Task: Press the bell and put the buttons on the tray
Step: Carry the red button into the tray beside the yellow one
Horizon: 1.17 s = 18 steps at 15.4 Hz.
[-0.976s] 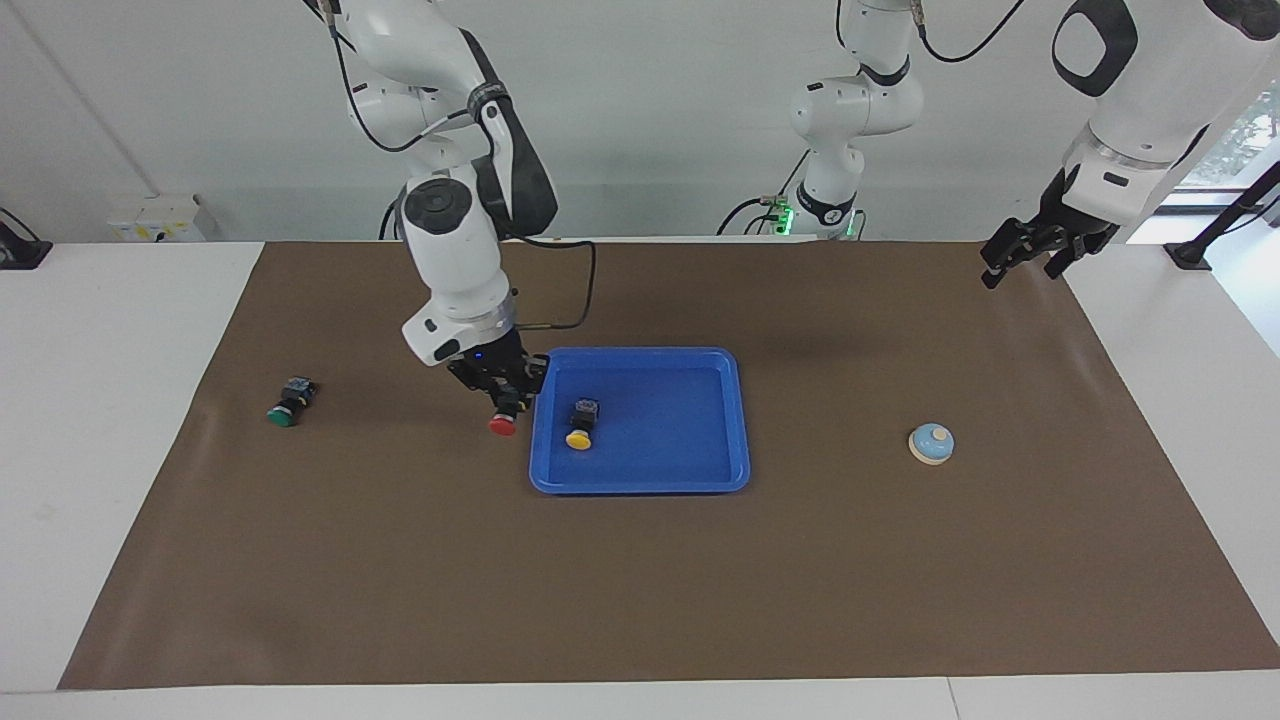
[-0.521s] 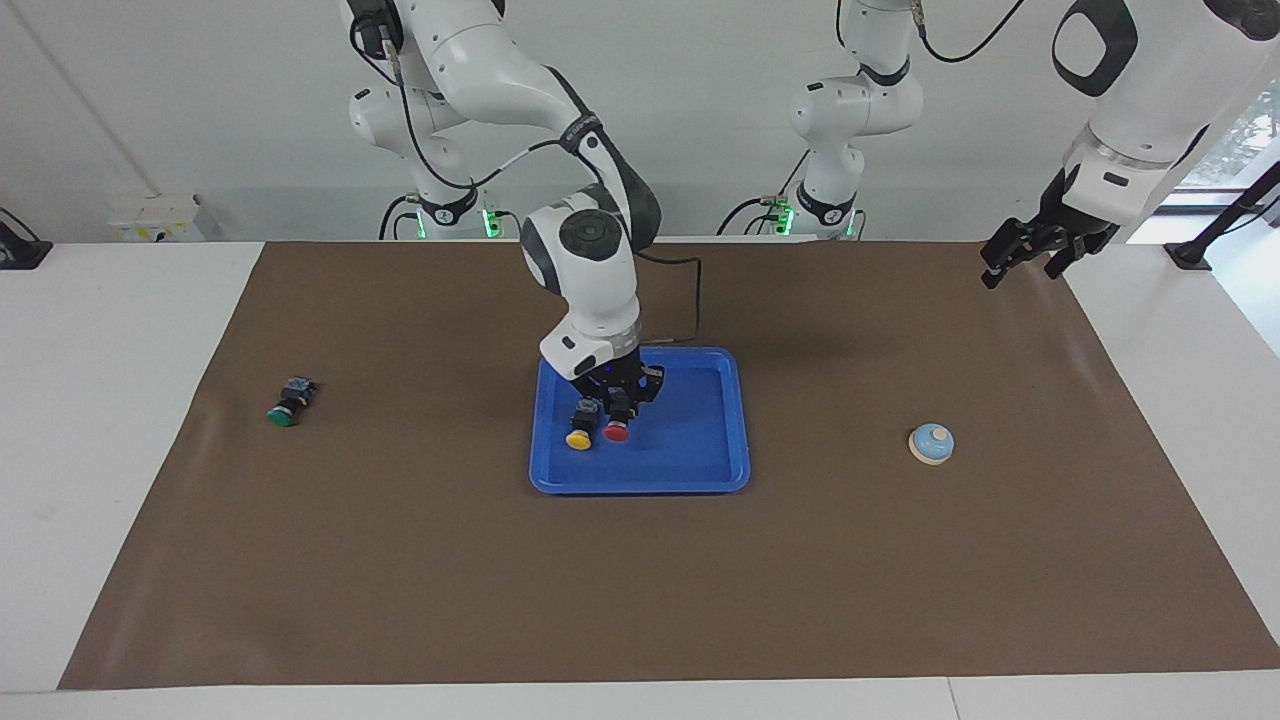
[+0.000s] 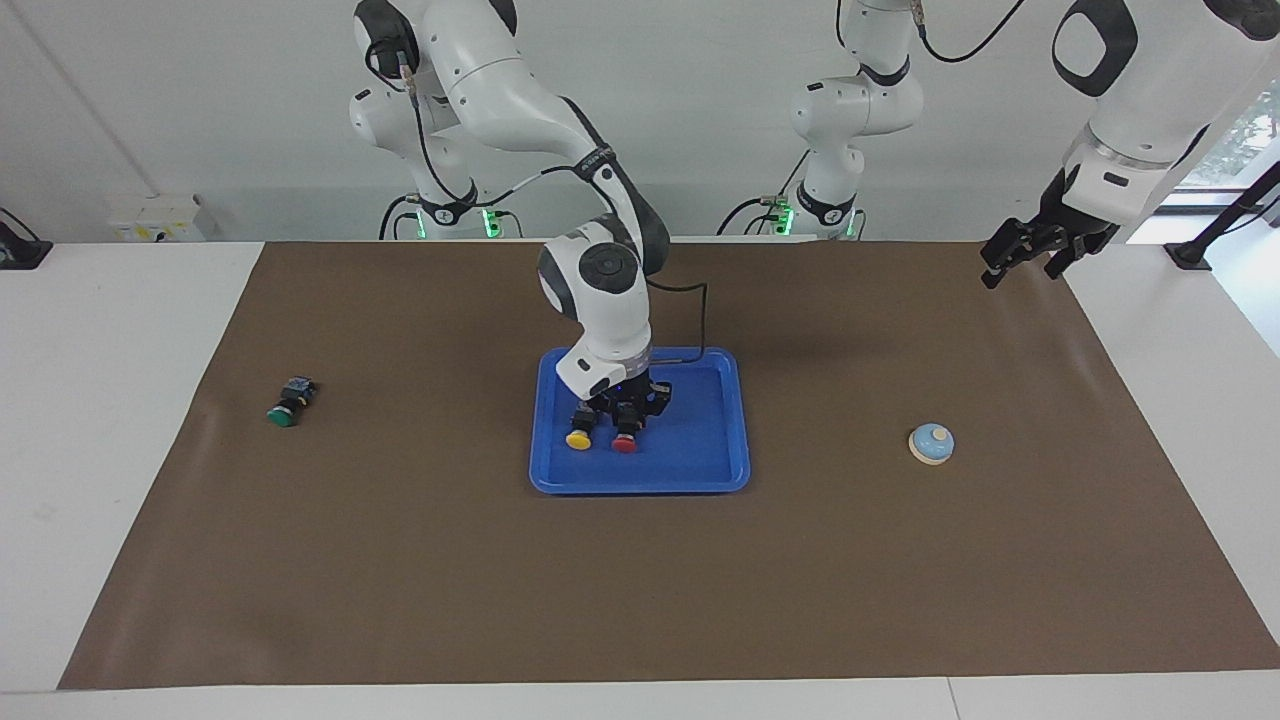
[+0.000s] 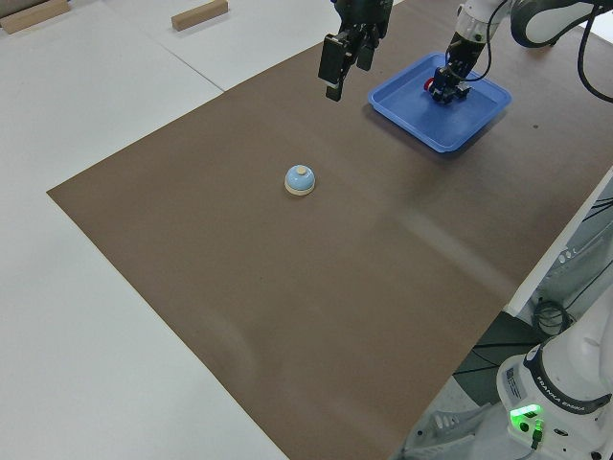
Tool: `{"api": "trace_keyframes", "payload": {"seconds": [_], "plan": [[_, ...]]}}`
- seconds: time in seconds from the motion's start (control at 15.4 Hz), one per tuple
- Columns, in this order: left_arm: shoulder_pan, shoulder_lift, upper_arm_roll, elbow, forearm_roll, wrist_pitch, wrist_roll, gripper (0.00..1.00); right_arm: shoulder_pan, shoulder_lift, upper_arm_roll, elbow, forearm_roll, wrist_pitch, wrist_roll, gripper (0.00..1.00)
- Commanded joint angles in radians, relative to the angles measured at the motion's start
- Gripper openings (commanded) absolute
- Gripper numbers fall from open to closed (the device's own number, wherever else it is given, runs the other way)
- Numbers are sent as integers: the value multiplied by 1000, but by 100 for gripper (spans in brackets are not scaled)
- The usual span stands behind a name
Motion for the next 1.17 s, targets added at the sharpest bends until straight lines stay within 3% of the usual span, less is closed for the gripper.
{"api": "trace_keyframes", "payload": {"seconds": [0.0,0.39,0.72,1.11], "plan": [[-3,8,1,21,11,-20,2,100,-1,-15,-2,11,-12,-29,49,100],[-3,8,1,21,11,-20,2,100,-60,-47,-9,179,1,-281,47,100],[-3,8,1,21,11,-20,2,100,-177,-159,-12,179,-16,-433,-17,100],[-3,8,1,21,11,-20,2,100,-415,-228,-15,124,-90,-539,-236,100]]}}
